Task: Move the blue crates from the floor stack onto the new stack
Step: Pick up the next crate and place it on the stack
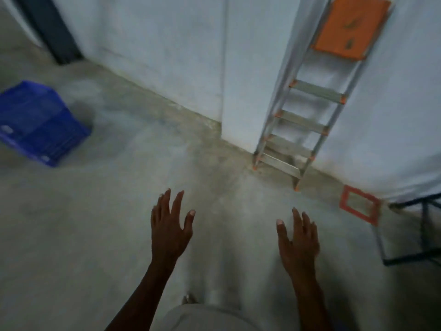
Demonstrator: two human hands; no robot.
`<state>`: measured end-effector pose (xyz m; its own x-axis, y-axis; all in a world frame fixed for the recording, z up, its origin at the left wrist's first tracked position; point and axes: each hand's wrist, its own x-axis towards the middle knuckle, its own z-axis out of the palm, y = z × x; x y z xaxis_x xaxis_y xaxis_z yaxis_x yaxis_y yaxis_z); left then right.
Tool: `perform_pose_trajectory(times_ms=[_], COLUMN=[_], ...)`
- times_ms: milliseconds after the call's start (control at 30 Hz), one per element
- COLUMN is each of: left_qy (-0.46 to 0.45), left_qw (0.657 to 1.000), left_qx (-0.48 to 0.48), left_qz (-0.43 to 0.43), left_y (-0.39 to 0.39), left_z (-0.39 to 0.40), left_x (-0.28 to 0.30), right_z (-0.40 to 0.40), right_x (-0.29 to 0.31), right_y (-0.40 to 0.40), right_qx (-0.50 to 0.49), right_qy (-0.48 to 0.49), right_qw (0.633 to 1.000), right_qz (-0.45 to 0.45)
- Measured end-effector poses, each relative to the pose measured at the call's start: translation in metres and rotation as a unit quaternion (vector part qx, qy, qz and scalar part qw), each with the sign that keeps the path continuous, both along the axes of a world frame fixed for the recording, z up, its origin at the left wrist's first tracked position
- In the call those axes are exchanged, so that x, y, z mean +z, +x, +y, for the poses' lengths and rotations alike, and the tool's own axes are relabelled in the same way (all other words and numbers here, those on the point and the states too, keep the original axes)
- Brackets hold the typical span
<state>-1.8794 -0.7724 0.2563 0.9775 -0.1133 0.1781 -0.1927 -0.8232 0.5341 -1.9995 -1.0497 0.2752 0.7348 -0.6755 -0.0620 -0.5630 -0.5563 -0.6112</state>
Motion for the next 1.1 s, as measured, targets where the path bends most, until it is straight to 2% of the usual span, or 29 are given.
perform_pose_trajectory(times_ms=[167,367,533,800,967,1100], left_qy=[-0.015,-0.043,-0.069,-0.049,-0.056,-0.064], left_qw=[0.992,0.970,0.947,0.924,0.901,0.895], left_qx=[0.121,0.239,0.313,0.379,0.430,0.441], left_qz=[0.031,0.016,0.022,0.010,-0.008,-0.001], left_y=[0.055,0.130,0.206,0.362,0.460,0.545], left_z=[0.143,0.254,0.324,0.433,0.498,0.549], left_x=[-0.005,0.002,-0.006,0.002,0.021,0.015], right_z=[0.142,0.262,0.347,0.479,0.553,0.614], right_x=[-0.012,-0.013,-0.021,-0.023,-0.001,-0.003], right_y=[0.132,0.263,0.384,0.597,0.719,0.812], right_qx=[0.150,0.318,0.382,0.478,0.501,0.512], right_qy=[0.029,0.031,0.027,0.032,0.028,0.036], right_qw=[0.988,0.947,0.923,0.878,0.865,0.858], right_qz=[0.000,0.012,0.025,0.009,-0.009,-0.019])
